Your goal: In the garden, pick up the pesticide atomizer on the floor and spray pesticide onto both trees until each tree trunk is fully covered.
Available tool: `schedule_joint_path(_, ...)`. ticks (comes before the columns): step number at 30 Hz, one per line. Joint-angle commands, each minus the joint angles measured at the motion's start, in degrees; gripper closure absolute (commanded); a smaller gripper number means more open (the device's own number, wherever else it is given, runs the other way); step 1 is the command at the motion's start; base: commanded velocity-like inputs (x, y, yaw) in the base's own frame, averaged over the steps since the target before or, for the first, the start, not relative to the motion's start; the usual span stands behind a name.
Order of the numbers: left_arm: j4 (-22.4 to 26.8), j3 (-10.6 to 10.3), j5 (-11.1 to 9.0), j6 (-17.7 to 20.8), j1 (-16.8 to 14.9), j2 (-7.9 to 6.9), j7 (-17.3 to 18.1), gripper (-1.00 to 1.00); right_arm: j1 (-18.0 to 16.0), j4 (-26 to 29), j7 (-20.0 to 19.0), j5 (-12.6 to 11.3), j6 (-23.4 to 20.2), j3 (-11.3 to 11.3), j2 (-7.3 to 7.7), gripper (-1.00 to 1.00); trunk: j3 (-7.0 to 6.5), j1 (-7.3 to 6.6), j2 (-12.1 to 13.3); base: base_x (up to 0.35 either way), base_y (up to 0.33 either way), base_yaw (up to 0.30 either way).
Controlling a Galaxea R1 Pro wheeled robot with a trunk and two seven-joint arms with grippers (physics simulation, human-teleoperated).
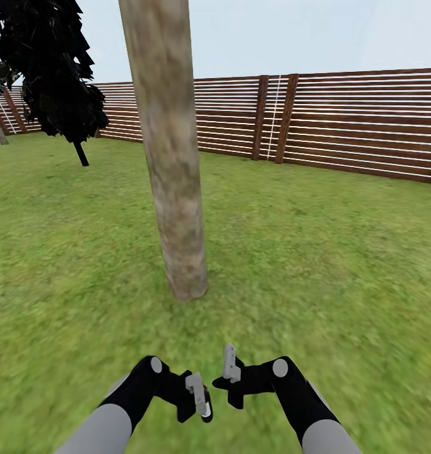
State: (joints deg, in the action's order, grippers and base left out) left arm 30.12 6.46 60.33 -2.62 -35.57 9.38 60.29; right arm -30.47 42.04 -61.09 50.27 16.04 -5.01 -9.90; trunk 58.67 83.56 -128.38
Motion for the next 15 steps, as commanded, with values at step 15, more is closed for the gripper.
schedule_joint_path(15,-0.46,0.5,0.17,-0.6,-0.03,0.62,0.29,1.0,-0.03,0.06,-0.26,0.45,0.3,-0.36,-0.1,1.0,0.05,-0.01,-0.02,0.0,0.0,0.0)
